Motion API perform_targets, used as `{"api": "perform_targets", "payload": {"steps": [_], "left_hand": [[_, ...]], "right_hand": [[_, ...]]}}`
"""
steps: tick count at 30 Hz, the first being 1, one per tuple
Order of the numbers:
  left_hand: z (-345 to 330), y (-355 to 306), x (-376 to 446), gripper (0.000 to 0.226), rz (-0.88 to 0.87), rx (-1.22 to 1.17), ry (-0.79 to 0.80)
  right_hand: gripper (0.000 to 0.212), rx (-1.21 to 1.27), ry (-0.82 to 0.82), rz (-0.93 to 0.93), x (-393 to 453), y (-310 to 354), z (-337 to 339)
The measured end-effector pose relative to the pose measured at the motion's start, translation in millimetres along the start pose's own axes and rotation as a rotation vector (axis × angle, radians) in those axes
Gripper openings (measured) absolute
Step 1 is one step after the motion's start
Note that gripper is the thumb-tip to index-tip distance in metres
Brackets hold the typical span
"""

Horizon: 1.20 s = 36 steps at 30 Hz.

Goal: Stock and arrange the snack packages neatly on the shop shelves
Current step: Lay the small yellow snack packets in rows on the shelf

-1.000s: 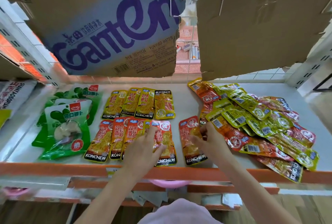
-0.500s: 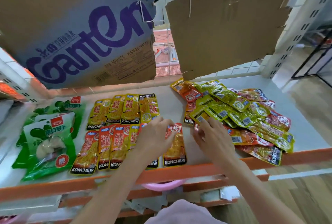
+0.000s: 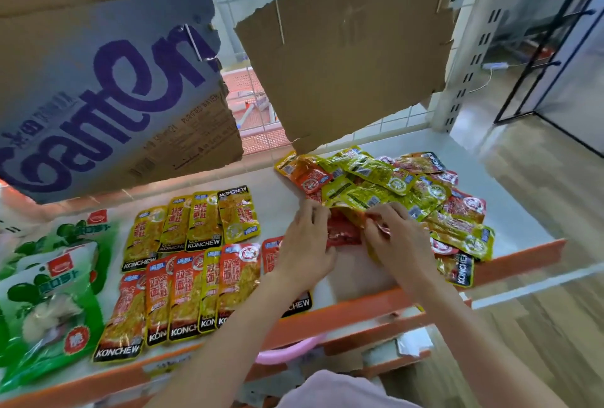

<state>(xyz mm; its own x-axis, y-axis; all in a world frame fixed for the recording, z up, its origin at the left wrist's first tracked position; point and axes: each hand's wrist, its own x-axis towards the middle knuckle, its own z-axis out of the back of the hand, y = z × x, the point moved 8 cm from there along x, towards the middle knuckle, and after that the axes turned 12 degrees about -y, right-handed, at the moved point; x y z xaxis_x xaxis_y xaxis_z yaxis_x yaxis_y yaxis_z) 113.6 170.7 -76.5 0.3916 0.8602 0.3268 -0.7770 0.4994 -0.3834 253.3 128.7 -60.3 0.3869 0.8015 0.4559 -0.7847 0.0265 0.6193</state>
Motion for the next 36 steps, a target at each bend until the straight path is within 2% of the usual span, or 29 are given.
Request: {"api": "perform_targets", "payload": {"steps": [2,7,10,14,17,19,23,25,28,31,34,36], "left_hand": [[-3,0,0,0.047,-0.036,0.036,0.019],[13,-9,-1,0.008,-0.145,-0.07,-0.14],[36,1,-1,0.009,-0.074,-0.239,-0.283],[81,12,1,0.01,0.0,-0.384,-0.474],[102,21,3,0.011,0.086,-0.485,-0.558],[101,35,2,0.013,0.265,-0.58,-0.54],[69,68,-17,0.01,0.786,-0.818,-0.362],[57,75,-29,0.013,0.917,-0.894,-0.27],[51,79,-43,0.031,0.98,-1.028,-0.18],[49,81,-49,0.058,0.945,-1.176,-0.143],[51,83,-51,0.075,0.875,-1.139,-0.107],[52,86,-52,0.075,0.859,-1.11,-0.1]], "right_hand": [[0.01,0.089,-0.038,-0.074,5,-11,6],[0.009,0.254,-0.027,-0.342,11,-41,9],[0.018,0.406,-0.02,-0.447,11,-47,11],[0.005,0.649,0.056,-0.6,10,-43,5],[0.022,0.773,0.128,-0.631,9,-30,-2],[0.032,0.868,0.189,-0.659,7,-20,-9],[0.035,0.913,0.264,-0.637,4,-3,-20],[0.039,0.873,0.252,-0.588,5,2,-21],[0.038,0.898,0.203,-0.601,6,5,-22],[0.025,0.907,0.192,-0.602,8,7,-25],[0.015,0.921,0.217,-0.614,9,7,-31],[0.017,0.925,0.249,-0.653,6,9,-39]]}}
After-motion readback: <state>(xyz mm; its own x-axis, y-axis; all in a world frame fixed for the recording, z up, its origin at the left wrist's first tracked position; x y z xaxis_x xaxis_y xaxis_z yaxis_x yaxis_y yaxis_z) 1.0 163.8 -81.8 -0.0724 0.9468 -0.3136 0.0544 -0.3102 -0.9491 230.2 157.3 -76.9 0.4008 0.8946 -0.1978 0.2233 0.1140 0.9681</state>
